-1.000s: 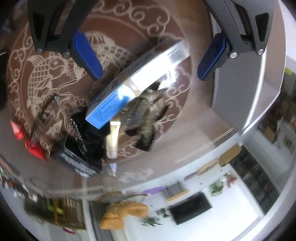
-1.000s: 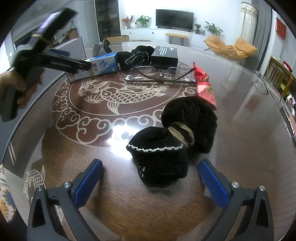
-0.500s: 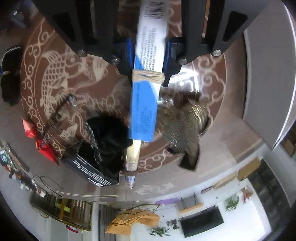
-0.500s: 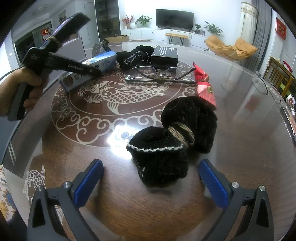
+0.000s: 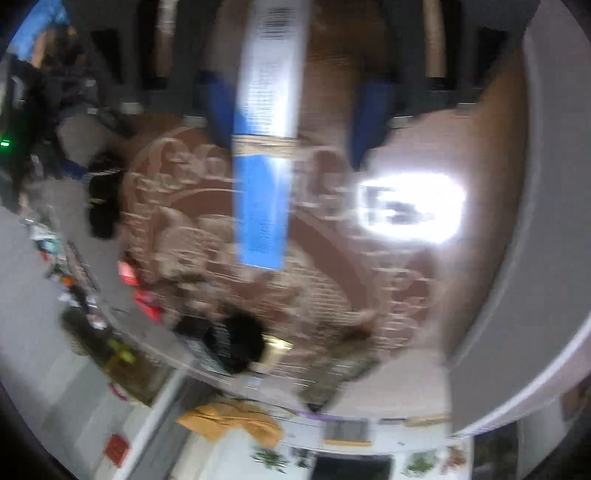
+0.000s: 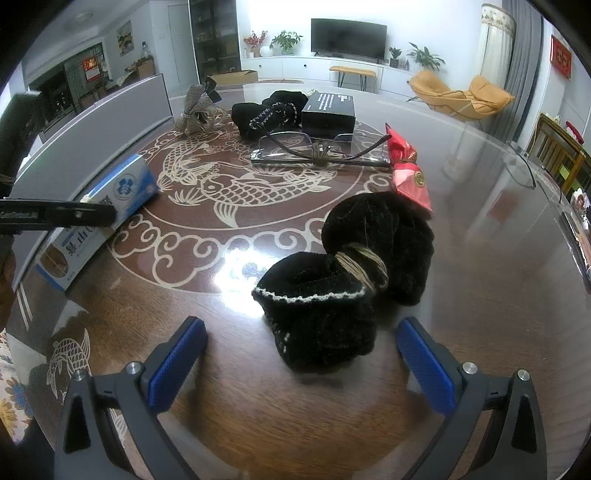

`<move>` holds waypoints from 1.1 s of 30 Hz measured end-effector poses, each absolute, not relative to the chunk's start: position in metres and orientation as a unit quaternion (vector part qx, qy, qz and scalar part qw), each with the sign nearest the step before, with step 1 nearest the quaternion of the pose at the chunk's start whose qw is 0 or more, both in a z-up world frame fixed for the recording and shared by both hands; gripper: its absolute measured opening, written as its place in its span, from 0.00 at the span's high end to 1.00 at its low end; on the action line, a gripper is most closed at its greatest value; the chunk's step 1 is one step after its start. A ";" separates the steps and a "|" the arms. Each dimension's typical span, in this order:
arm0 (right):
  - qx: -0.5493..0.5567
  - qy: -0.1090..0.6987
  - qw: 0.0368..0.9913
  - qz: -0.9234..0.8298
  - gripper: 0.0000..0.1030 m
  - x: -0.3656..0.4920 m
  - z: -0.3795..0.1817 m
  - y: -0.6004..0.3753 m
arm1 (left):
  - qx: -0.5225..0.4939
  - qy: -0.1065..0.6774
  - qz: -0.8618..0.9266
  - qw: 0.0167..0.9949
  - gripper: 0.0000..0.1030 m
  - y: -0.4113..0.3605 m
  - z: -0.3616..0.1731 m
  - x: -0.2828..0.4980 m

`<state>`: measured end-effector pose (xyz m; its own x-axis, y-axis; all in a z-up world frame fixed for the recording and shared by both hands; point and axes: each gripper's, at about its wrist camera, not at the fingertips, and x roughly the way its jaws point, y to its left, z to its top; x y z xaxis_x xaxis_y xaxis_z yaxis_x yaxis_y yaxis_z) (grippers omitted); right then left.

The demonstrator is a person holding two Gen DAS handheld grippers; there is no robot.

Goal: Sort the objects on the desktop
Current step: 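Grasp and lift the white-and-blue medicine box with the left tool while the right tool holds the bag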

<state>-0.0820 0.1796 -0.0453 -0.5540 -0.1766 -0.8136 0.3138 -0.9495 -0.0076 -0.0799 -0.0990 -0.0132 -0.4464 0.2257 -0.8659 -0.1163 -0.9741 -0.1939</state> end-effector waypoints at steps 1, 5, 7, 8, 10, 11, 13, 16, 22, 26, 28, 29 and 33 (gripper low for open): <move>0.451 0.076 0.140 -0.878 0.00 -0.082 -0.045 0.179 | -0.514 -0.054 0.852 0.088 0.25 -0.103 -0.013 -0.080; 0.451 0.076 0.140 -0.878 0.00 -0.082 -0.045 0.180 | -0.509 -0.077 0.855 0.066 0.25 -0.114 -0.014 -0.082; 0.451 0.076 0.140 -0.878 0.00 -0.082 -0.045 0.180 | -0.507 -0.069 0.857 0.062 0.25 -0.114 -0.014 -0.080; 0.451 0.076 0.140 -0.878 0.00 -0.082 -0.045 0.180 | -0.508 -0.060 0.857 0.060 0.25 -0.111 -0.013 -0.079; 0.451 0.076 0.140 -0.878 0.00 -0.082 -0.045 0.180 | -0.507 -0.045 0.859 0.054 0.25 -0.108 -0.011 -0.075; 0.451 0.076 0.140 -0.878 0.00 -0.082 -0.045 0.180 | -0.507 -0.040 0.859 0.052 0.25 -0.106 -0.013 -0.075; 0.451 0.076 0.140 -0.878 0.00 -0.082 -0.045 0.180 | -0.509 -0.037 0.858 0.049 0.25 -0.108 -0.013 -0.069; 0.451 0.076 0.140 -0.878 0.00 -0.082 -0.045 0.180 | -0.490 -0.060 0.868 0.056 0.25 -0.115 -0.003 -0.056; 0.451 0.076 0.140 -0.878 0.00 -0.082 -0.045 0.180 | -0.465 -0.072 0.879 0.084 0.25 -0.106 0.016 -0.040; 0.451 0.076 0.140 -0.878 0.00 -0.081 -0.045 0.180 | -0.477 -0.059 0.871 0.102 0.25 -0.090 0.009 -0.041; 0.451 0.076 0.140 -0.878 0.00 -0.081 -0.045 0.180 | -0.477 -0.065 0.869 0.119 0.25 -0.080 0.006 -0.041; 0.451 0.076 0.140 -0.878 0.00 -0.081 -0.045 0.180 | -0.475 -0.067 0.868 0.127 0.25 -0.074 0.005 -0.041; 0.451 0.076 0.140 -0.878 0.00 -0.081 -0.045 0.180 | -0.473 -0.069 0.864 0.156 0.25 -0.057 0.002 -0.041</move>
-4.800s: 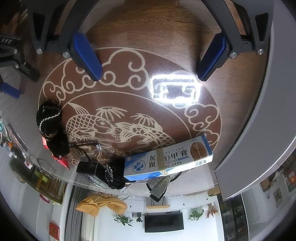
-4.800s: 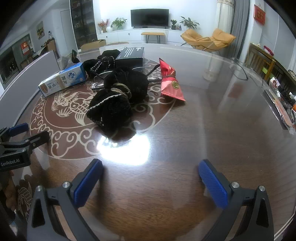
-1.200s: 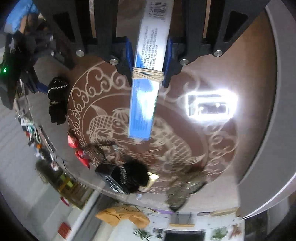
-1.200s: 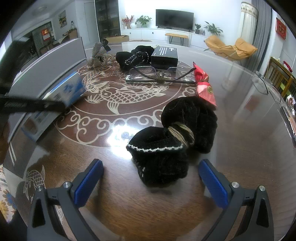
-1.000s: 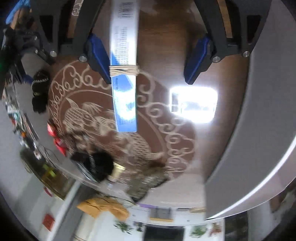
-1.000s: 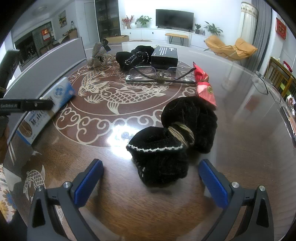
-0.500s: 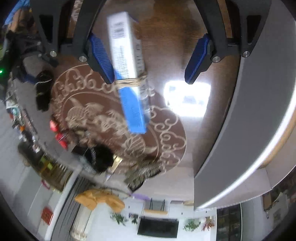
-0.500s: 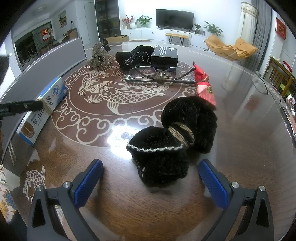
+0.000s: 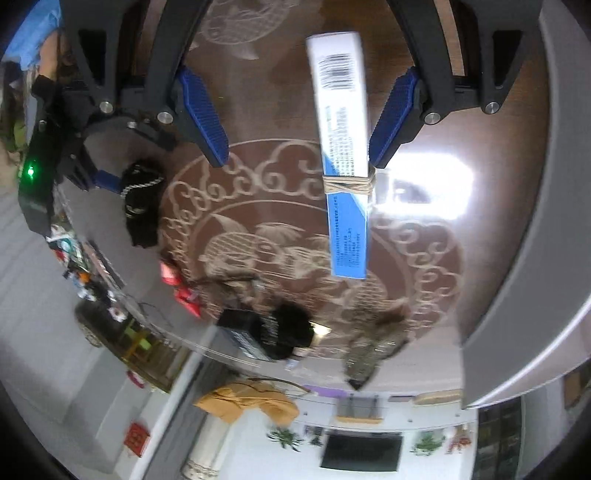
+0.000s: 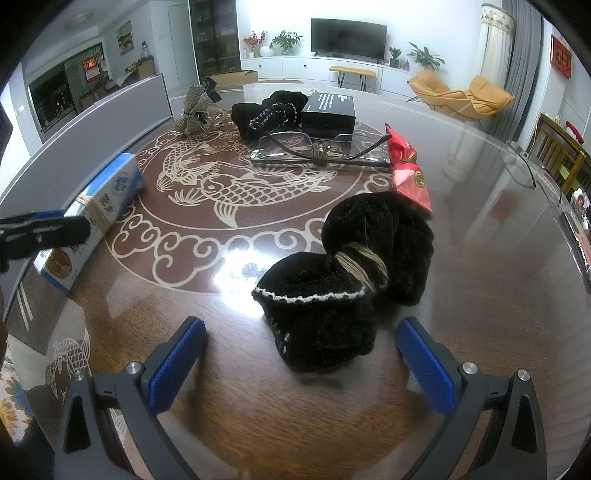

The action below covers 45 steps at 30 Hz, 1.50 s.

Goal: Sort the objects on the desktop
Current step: 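Grasp and lift the white-and-blue medicine box with the left tool while the right tool holds the bag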

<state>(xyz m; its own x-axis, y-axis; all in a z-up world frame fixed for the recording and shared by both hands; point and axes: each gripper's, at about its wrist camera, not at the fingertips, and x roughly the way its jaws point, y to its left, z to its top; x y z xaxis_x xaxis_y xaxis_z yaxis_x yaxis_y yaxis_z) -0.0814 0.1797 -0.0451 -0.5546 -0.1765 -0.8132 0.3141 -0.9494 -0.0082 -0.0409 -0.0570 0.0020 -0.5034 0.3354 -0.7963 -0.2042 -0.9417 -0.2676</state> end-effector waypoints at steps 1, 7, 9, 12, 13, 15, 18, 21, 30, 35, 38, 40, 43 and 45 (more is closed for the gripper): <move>0.451 0.076 0.140 -0.878 0.00 -0.081 -0.045 0.180 | -0.473 -0.070 0.863 0.164 0.25 -0.051 0.001 -0.041; 0.451 0.076 0.140 -0.878 0.00 -0.081 -0.045 0.180 | -0.470 -0.065 0.862 0.181 0.25 -0.038 0.003 -0.040; 0.451 0.076 0.140 -0.878 0.00 -0.081 -0.045 0.180 | -0.470 -0.070 0.862 0.175 0.25 -0.044 0.003 -0.039; 0.451 0.077 0.140 -0.878 0.00 -0.081 -0.045 0.180 | -0.471 -0.073 0.863 0.167 0.25 -0.057 0.004 -0.038; 0.451 0.076 0.140 -0.878 0.00 -0.081 -0.045 0.180 | -0.470 -0.074 0.864 0.164 0.25 -0.062 0.005 -0.038; 0.450 0.077 0.140 -0.878 0.00 -0.081 -0.045 0.180 | -0.469 -0.076 0.866 0.159 0.25 -0.072 0.007 -0.037; 0.451 0.077 0.140 -0.878 0.00 -0.081 -0.045 0.180 | -0.464 -0.086 0.868 0.156 0.25 -0.088 0.010 -0.037; 0.451 0.077 0.140 -0.878 0.00 -0.081 -0.045 0.179 | -0.461 -0.088 0.872 0.143 0.25 -0.095 0.014 -0.040; 0.450 0.076 0.140 -0.878 0.00 -0.081 -0.045 0.180 | -0.470 -0.024 0.873 0.130 0.25 -0.078 0.011 -0.049; 0.450 0.077 0.140 -0.878 0.00 -0.081 -0.046 0.180 | -0.468 -0.047 0.875 0.116 0.24 -0.081 0.008 -0.047; 0.450 0.077 0.140 -0.878 0.00 -0.081 -0.046 0.180 | -0.465 -0.033 0.874 0.140 0.24 -0.070 0.009 -0.044; 0.450 0.077 0.140 -0.879 0.00 -0.081 -0.046 0.180 | -0.466 0.000 0.872 0.148 0.24 -0.056 0.007 -0.044; 0.450 0.077 0.140 -0.879 0.00 -0.081 -0.046 0.180 | -0.475 0.032 0.872 0.110 0.24 -0.053 0.002 -0.052; 0.450 0.077 0.140 -0.879 0.00 -0.081 -0.046 0.180 | -0.478 -0.005 0.873 0.094 0.24 -0.070 0.001 -0.058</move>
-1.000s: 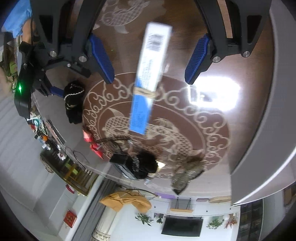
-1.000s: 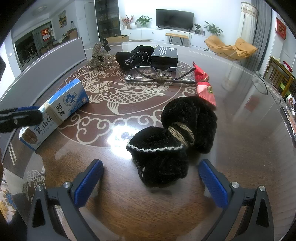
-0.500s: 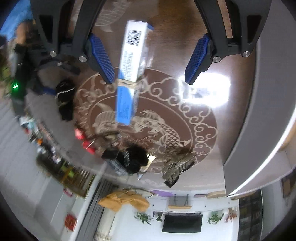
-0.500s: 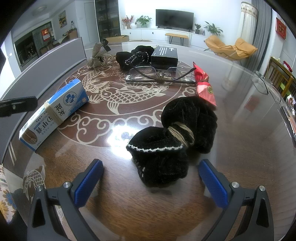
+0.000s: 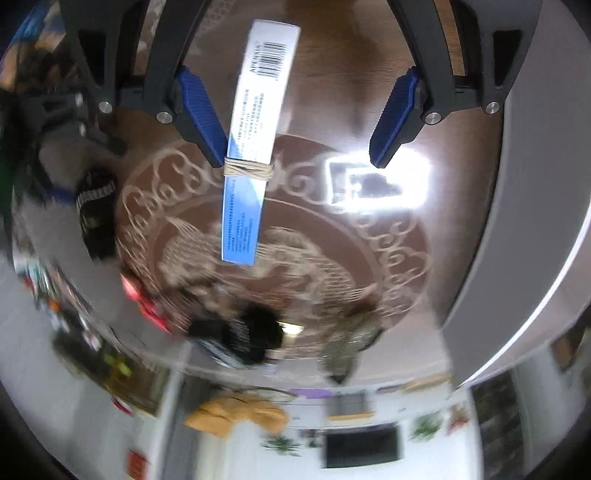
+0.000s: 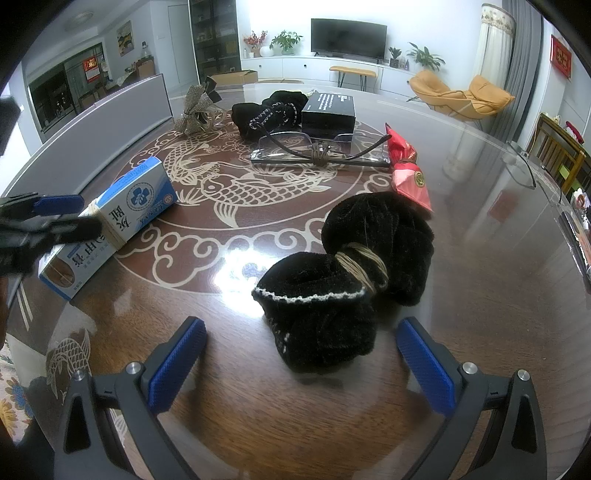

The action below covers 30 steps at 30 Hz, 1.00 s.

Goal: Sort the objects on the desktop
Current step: 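Grasp and lift the white-and-blue medicine box with the left tool while the right tool holds the bag, then carry box and bag over the cardboard bin and open both tools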

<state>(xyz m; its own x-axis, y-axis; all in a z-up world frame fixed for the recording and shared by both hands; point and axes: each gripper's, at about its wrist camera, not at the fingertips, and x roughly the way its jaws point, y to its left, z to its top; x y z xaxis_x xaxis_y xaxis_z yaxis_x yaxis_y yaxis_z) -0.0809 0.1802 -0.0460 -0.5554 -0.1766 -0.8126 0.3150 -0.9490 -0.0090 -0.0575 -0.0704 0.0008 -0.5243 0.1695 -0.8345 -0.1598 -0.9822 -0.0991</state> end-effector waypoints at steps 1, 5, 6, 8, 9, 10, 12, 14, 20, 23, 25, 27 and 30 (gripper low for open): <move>0.450 0.077 0.140 -0.879 0.00 -0.081 -0.046 0.180 | -0.480 -0.041 0.872 0.083 0.24 -0.086 0.001 -0.061; 0.450 0.077 0.140 -0.879 0.00 -0.081 -0.046 0.180 | -0.487 -0.071 0.869 0.057 0.24 -0.113 -0.002 -0.063; 0.450 0.077 0.140 -0.879 0.00 -0.081 -0.046 0.180 | -0.488 -0.067 0.869 0.051 0.24 -0.116 -0.003 -0.062; 0.450 0.077 0.140 -0.879 0.00 -0.081 -0.046 0.180 | -0.490 -0.061 0.868 0.043 0.24 -0.119 -0.005 -0.061; 0.450 0.077 0.140 -0.879 0.00 -0.081 -0.046 0.180 | -0.490 -0.063 0.868 0.046 0.24 -0.118 -0.006 -0.060; 0.450 0.077 0.140 -0.879 0.00 -0.081 -0.046 0.180 | -0.490 -0.067 0.868 0.054 0.24 -0.117 -0.007 -0.060; 0.450 0.077 0.140 -0.879 0.00 -0.081 -0.046 0.180 | -0.487 -0.078 0.865 0.091 0.24 -0.109 -0.007 -0.058; 0.450 0.077 0.140 -0.879 0.00 -0.080 -0.046 0.180 | -0.490 -0.066 0.861 0.117 0.20 -0.095 -0.010 -0.058; 0.450 0.077 0.140 -0.879 0.00 -0.080 -0.046 0.180 | -0.486 0.057 0.864 0.115 0.18 -0.048 -0.026 -0.057; 0.450 0.077 0.140 -0.879 0.00 -0.080 -0.047 0.180 | -0.470 0.065 0.874 0.106 0.49 -0.044 -0.026 -0.050; 0.449 0.072 0.144 -0.879 0.00 -0.080 -0.046 0.182 | -0.470 0.066 0.875 0.098 0.60 -0.044 -0.023 -0.044; 0.452 0.069 0.167 -0.874 0.00 -0.079 -0.044 0.187 | -0.469 0.057 0.877 0.091 0.61 -0.047 -0.023 -0.038; 0.481 0.037 0.179 -0.857 0.03 -0.080 -0.037 0.205 | -0.463 0.039 0.881 0.091 0.61 -0.054 -0.023 -0.021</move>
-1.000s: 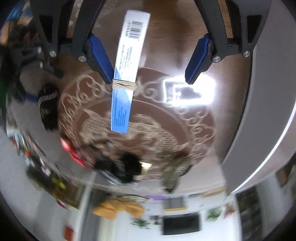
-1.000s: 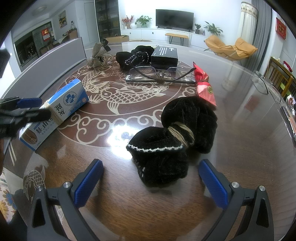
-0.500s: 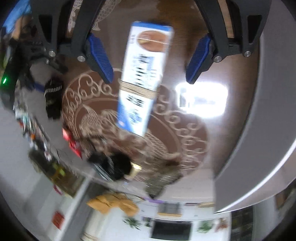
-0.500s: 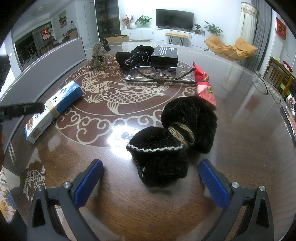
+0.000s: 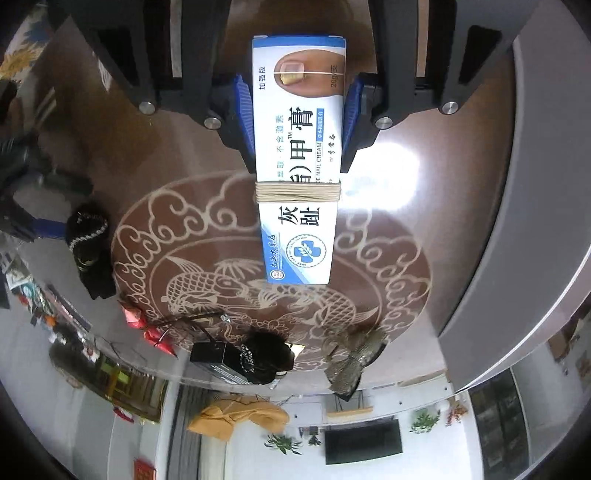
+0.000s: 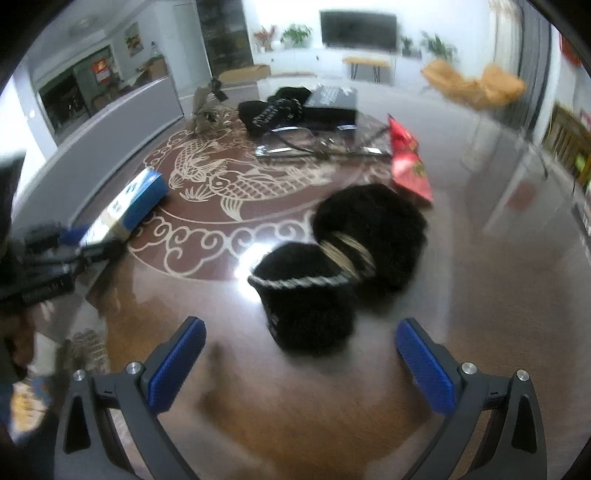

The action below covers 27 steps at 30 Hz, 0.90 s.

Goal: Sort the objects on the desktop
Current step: 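Carry box and bag over the cardboard bin and open both tools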

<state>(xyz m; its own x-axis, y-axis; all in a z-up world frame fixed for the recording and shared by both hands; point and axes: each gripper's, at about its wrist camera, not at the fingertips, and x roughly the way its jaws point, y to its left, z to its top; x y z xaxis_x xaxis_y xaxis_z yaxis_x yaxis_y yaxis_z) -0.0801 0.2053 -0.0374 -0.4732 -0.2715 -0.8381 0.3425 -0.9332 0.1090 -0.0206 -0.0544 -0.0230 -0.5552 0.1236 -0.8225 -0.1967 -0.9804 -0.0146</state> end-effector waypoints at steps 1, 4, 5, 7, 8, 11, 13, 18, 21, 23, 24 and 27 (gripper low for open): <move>0.487 0.029 0.179 -0.854 0.07 -0.081 -0.034 0.209 | -0.461 0.035 0.882 0.094 0.61 -0.056 -0.024 -0.015; 0.488 0.050 0.180 -0.853 0.08 -0.085 -0.023 0.202 | -0.456 0.028 0.884 0.097 0.61 -0.055 -0.025 -0.007; 0.485 0.063 0.182 -0.853 0.08 -0.086 -0.021 0.195 | -0.456 0.026 0.884 0.099 0.61 -0.054 -0.024 -0.007; 0.497 0.103 0.166 -0.846 0.43 -0.092 -0.025 0.182 | -0.453 0.018 0.885 0.102 0.61 -0.059 -0.021 -0.002; 0.513 0.105 0.167 -0.836 0.58 -0.095 -0.028 0.179 | -0.452 0.014 0.886 0.103 0.61 -0.062 -0.018 0.000; 0.504 0.089 0.164 -0.843 0.69 -0.095 -0.017 0.188 | -0.437 -0.002 0.893 0.107 0.61 -0.074 -0.004 0.011; 0.493 0.073 0.169 -0.850 0.69 -0.089 -0.001 0.194 | -0.425 -0.019 0.898 0.111 0.61 -0.085 0.010 0.019; 0.464 0.069 0.204 -0.859 0.69 -0.075 0.047 0.178 | -0.388 -0.063 0.912 0.119 0.61 -0.108 0.053 0.034; 0.439 0.069 0.238 -0.864 0.69 -0.069 0.076 0.142 | -0.374 -0.091 0.915 0.118 0.61 -0.133 0.076 0.041; 0.422 0.069 0.271 -0.863 0.69 -0.066 0.095 0.108 | -0.360 -0.105 0.921 0.101 0.61 -0.164 0.097 0.046; 0.414 0.072 0.293 -0.859 0.69 -0.064 0.104 0.085 | -0.357 -0.107 0.923 0.094 0.61 -0.175 0.102 0.047; 0.393 0.089 0.357 -0.843 0.69 -0.057 0.122 0.008 | -0.351 -0.107 0.929 0.043 0.61 -0.228 0.118 0.049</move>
<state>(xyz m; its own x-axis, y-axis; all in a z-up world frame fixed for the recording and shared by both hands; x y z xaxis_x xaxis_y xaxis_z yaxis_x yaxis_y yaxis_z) -0.0572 0.0084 0.1219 -0.4366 -0.5308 -0.7264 0.6712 -0.7298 0.1298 0.0486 -0.2280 0.1177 -0.7492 0.1550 -0.6439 -0.0044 -0.9734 -0.2292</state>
